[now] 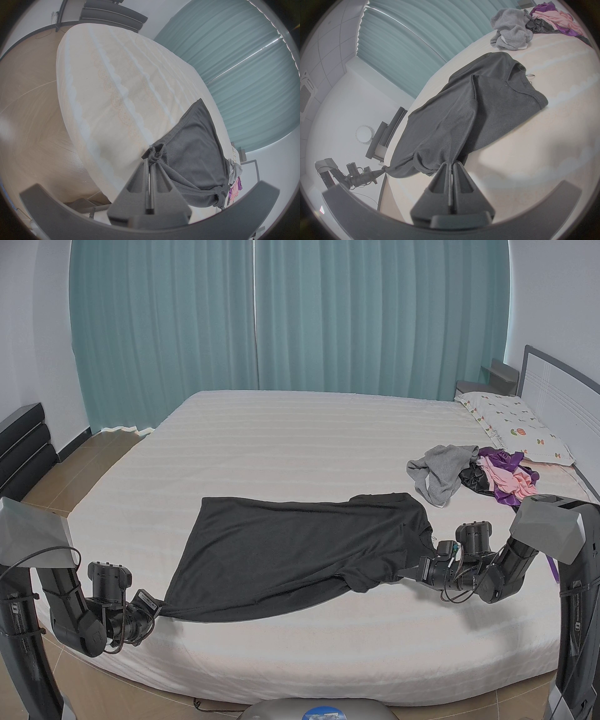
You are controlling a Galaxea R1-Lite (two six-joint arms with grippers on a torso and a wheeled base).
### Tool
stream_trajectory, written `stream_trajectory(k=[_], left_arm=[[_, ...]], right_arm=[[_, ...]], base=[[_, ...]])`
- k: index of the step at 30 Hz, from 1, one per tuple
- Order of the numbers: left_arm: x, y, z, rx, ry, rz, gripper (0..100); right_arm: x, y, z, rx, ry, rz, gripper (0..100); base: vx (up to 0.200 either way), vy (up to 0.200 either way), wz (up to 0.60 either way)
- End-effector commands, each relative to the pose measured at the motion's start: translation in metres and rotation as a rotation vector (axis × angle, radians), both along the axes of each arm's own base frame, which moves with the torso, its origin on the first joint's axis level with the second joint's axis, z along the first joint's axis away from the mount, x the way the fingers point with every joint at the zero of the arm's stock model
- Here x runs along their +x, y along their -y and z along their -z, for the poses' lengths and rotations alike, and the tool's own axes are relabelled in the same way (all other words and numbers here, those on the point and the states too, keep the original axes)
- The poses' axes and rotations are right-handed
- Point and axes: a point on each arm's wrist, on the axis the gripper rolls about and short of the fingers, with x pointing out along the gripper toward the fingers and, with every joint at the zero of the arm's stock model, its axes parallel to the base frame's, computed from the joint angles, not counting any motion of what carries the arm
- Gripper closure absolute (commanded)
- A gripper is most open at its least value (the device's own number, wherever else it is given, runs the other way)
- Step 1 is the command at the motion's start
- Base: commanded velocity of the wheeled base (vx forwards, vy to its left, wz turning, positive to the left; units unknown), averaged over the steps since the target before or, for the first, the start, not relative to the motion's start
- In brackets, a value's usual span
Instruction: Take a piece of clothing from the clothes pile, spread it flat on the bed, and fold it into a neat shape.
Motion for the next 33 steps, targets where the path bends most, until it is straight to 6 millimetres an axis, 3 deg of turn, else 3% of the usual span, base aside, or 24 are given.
stream_trajectory(k=[1, 11, 22, 28, 33], left_arm=[[0.0, 0.0, 0.0, -0.001, -0.002, 0.0, 100], [-0.002, -0.001, -0.001, -0.001, -0.004, 0.001, 100], [-0.009, 0.0, -0.021, 0.009, 0.058, 0.013, 100], [-0.02, 0.004, -0.022, 0.05, 0.038, 0.072, 100], [-0.029, 0.003, -0.019, 0.104, 0.003, 0.127, 100]], right_arm=[[-0.009, 0.009, -0.013, 0.001, 0.009, 0.016, 100], [-0.054, 0.04, -0.053, 0.019, -0.002, 0.072, 100], [-0.111, 0.07, -0.087, 0.069, -0.005, 0.112, 100], [-0.141, 0.088, -0.094, 0.096, -0.021, 0.156, 100], [-0.159, 0.094, -0.088, 0.073, -0.051, 0.173, 100]], base=[[0.0, 0.0, 0.0], [0.0, 0.0, 0.0], [0.0, 0.0, 0.0], [0.0, 0.0, 0.0], [0.0, 0.0, 0.0]])
